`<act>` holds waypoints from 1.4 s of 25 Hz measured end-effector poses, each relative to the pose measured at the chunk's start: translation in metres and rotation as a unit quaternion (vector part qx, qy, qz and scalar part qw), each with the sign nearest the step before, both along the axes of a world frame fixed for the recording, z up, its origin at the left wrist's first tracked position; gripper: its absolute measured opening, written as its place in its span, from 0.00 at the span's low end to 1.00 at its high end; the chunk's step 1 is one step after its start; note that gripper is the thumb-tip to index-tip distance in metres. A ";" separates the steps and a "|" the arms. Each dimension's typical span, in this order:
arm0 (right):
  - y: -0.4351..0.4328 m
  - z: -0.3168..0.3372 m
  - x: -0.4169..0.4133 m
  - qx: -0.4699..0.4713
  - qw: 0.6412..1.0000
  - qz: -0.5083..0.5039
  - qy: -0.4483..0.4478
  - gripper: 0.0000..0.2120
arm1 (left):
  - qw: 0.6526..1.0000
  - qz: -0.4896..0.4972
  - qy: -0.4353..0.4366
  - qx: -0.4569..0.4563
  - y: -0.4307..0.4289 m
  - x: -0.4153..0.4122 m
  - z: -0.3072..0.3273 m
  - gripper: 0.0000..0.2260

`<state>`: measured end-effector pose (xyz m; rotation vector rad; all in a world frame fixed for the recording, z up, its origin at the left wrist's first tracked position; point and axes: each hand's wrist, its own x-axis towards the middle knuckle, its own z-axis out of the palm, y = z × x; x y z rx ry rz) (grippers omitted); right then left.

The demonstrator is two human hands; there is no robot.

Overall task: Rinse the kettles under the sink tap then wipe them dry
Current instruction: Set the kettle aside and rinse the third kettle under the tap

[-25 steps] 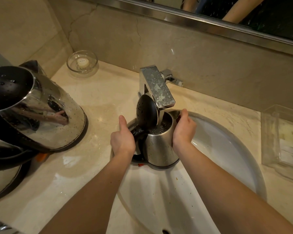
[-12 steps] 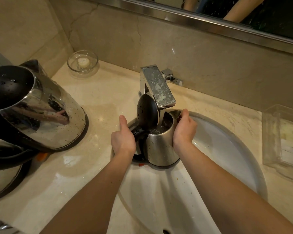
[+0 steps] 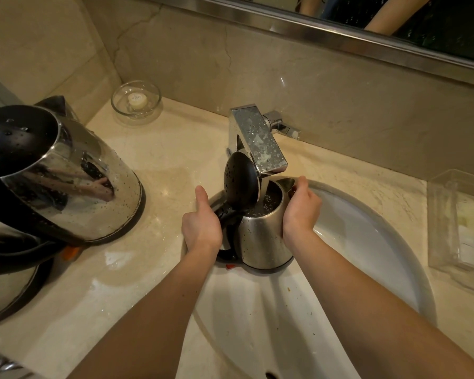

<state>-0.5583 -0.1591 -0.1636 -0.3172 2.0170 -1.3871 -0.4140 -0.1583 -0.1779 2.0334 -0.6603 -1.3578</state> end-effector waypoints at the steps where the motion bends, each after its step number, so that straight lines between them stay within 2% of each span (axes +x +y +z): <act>1: 0.000 -0.001 0.000 0.000 1.000 0.000 0.000 0.21 | 1.000 0.000 0.000 0.000 0.000 0.000 0.000 0.38; 15: -0.002 -0.002 0.000 0.008 1.000 -0.002 0.003 0.20 | 1.000 0.000 -0.005 0.003 0.000 0.000 0.001 0.41; 35: 0.001 0.005 0.001 0.002 1.000 0.006 0.003 0.21 | 1.000 0.002 -0.002 -0.004 0.001 0.000 0.002 0.38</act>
